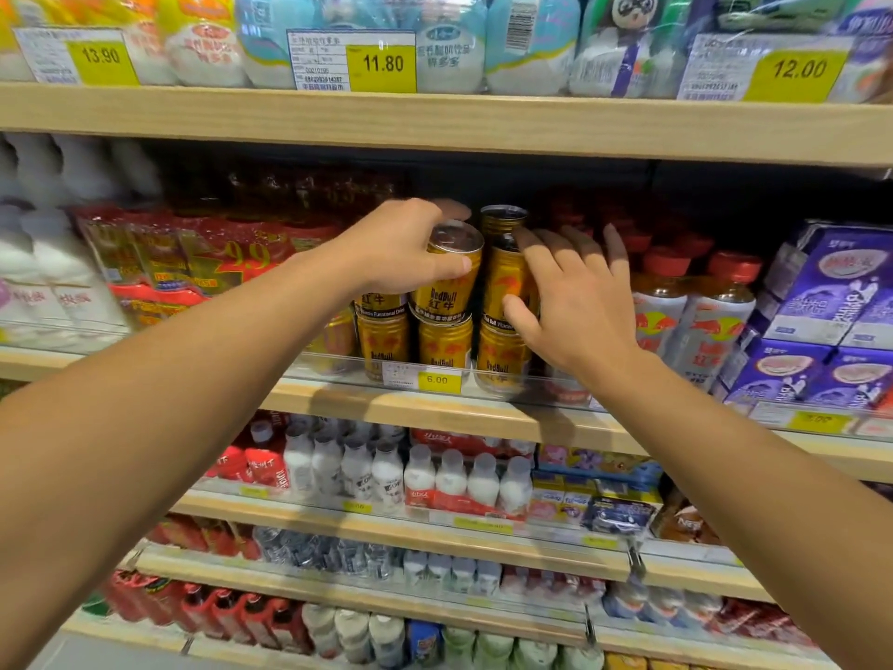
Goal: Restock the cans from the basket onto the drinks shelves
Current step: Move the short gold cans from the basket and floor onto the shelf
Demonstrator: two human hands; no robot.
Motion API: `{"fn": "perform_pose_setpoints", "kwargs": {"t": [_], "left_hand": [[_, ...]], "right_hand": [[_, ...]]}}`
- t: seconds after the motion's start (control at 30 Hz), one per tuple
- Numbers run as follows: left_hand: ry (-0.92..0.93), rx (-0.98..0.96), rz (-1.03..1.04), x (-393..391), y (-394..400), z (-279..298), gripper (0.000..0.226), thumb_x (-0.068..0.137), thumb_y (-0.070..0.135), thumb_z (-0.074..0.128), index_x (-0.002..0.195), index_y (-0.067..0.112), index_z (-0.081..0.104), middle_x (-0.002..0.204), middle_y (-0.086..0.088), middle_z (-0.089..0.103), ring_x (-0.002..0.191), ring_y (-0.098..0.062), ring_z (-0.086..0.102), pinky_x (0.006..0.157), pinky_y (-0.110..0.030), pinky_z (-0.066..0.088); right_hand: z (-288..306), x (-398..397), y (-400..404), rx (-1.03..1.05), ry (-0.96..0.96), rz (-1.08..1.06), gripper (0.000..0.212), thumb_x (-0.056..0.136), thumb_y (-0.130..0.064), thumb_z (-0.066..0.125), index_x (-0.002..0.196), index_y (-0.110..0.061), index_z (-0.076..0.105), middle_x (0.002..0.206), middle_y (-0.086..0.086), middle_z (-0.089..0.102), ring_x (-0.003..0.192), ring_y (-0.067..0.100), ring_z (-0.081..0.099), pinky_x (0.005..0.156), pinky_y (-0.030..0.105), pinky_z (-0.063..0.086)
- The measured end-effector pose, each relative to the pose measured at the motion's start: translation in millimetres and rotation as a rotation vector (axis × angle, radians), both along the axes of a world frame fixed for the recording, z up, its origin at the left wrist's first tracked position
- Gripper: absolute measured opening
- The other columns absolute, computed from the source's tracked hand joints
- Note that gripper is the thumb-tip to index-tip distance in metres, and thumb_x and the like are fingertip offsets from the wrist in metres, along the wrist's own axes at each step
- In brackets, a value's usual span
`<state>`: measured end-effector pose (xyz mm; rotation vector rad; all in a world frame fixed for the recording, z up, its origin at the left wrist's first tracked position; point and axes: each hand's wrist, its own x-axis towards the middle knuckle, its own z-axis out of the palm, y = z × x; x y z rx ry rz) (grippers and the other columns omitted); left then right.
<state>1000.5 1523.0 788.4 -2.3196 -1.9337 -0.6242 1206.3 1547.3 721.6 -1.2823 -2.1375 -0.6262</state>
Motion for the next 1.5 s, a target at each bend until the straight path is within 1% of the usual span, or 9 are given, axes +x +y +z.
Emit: {"fn": "perform_pose_setpoints", "kwargs": {"t": [0.2, 0.4, 0.6, 0.7, 0.8, 1.17, 1.3, 1.4, 1.5], "left_hand": [[0.007, 0.009, -0.023, -2.8, 3.8, -7.6, 0.051, 0.094, 0.047, 0.054, 0.136, 0.018, 0.053, 0.117, -0.003, 0.066, 0.108, -0.020, 0.060, 0.074, -0.024, 0.042], [-0.035, 0.047, -0.050, -0.4, 4.9, -5.4, 0.056, 0.096, 0.041, 0.053, 0.147, 0.023, 0.038, 0.137, -0.006, 0.056, 0.123, -0.023, 0.054, 0.084, -0.024, 0.040], [0.082, -0.027, 0.005, 3.0, 7.7, -5.9, 0.051, 0.097, 0.045, 0.050, 0.140, 0.018, 0.047, 0.127, -0.011, 0.061, 0.106, -0.024, 0.057, 0.077, -0.027, 0.038], [0.140, -0.046, 0.023, -1.3, 9.5, -2.3, 0.056, 0.097, 0.047, 0.047, 0.147, 0.024, 0.038, 0.141, -0.009, 0.053, 0.124, -0.027, 0.051, 0.091, -0.031, 0.042], [0.160, -0.068, 0.025, -4.3, 11.5, -0.2, 0.057, 0.097, 0.048, 0.048, 0.148, 0.026, 0.038, 0.147, -0.007, 0.047, 0.131, -0.026, 0.047, 0.100, -0.035, 0.041], [0.143, -0.050, -0.017, -8.1, 17.6, -0.5, 0.051, 0.095, 0.047, 0.052, 0.143, 0.030, 0.045, 0.138, -0.002, 0.055, 0.121, -0.022, 0.053, 0.088, -0.029, 0.043], [0.132, -0.048, 0.040, -10.1, 18.2, -2.5, 0.053, 0.092, 0.052, 0.052, 0.138, 0.025, 0.052, 0.123, -0.002, 0.063, 0.101, -0.018, 0.057, 0.078, -0.029, 0.046], [0.123, -0.035, 0.025, -9.1, 14.2, -3.6, 0.054, 0.093, 0.052, 0.053, 0.140, 0.026, 0.050, 0.132, -0.001, 0.059, 0.108, -0.017, 0.056, 0.082, -0.029, 0.045], [0.083, 0.000, -0.008, -7.7, 6.9, -3.6, 0.054, 0.092, 0.049, 0.056, 0.142, 0.030, 0.047, 0.144, 0.001, 0.050, 0.127, -0.018, 0.049, 0.096, -0.029, 0.042]], "right_hand": [[-2.1, -0.5, 0.2, 0.015, 0.032, 0.004, 0.055, 0.089, -0.048, 0.047, 0.138, -0.023, 0.048, 0.133, 0.007, 0.058, 0.128, 0.031, 0.048, 0.117, 0.052, 0.014], [-2.5, -0.8, 0.6, 0.012, 0.039, 0.001, 0.054, 0.089, -0.047, 0.048, 0.137, -0.023, 0.048, 0.134, 0.006, 0.058, 0.128, 0.031, 0.048, 0.117, 0.052, 0.014], [-1.9, -1.0, 1.2, 0.011, 0.038, -0.004, 0.055, 0.088, -0.048, 0.047, 0.138, -0.024, 0.047, 0.134, 0.005, 0.058, 0.129, 0.031, 0.046, 0.117, 0.051, 0.014], [-2.3, -0.9, 1.3, 0.013, 0.039, -0.002, 0.055, 0.089, -0.047, 0.047, 0.138, -0.023, 0.047, 0.135, 0.005, 0.057, 0.130, 0.030, 0.044, 0.117, 0.051, 0.014], [-2.8, -1.3, 1.8, 0.015, 0.042, -0.002, 0.054, 0.089, -0.047, 0.048, 0.137, -0.023, 0.048, 0.134, 0.006, 0.057, 0.130, 0.030, 0.045, 0.117, 0.050, 0.014], [-3.1, -1.6, 3.5, 0.023, 0.044, -0.003, 0.054, 0.089, -0.047, 0.047, 0.136, -0.022, 0.048, 0.134, 0.006, 0.058, 0.128, 0.031, 0.046, 0.116, 0.050, 0.015], [-3.5, -2.1, 3.1, 0.028, 0.047, 0.002, 0.055, 0.088, -0.046, 0.048, 0.137, -0.022, 0.048, 0.133, 0.007, 0.058, 0.127, 0.031, 0.047, 0.116, 0.050, 0.016], [-2.9, -2.1, 1.9, 0.020, 0.046, 0.003, 0.055, 0.088, -0.046, 0.048, 0.138, -0.022, 0.048, 0.133, 0.007, 0.058, 0.128, 0.031, 0.046, 0.116, 0.050, 0.016], [-0.6, -1.5, 1.5, 0.010, 0.048, 0.012, 0.054, 0.089, -0.047, 0.047, 0.138, -0.023, 0.047, 0.134, 0.006, 0.058, 0.129, 0.030, 0.046, 0.117, 0.050, 0.015]]}}
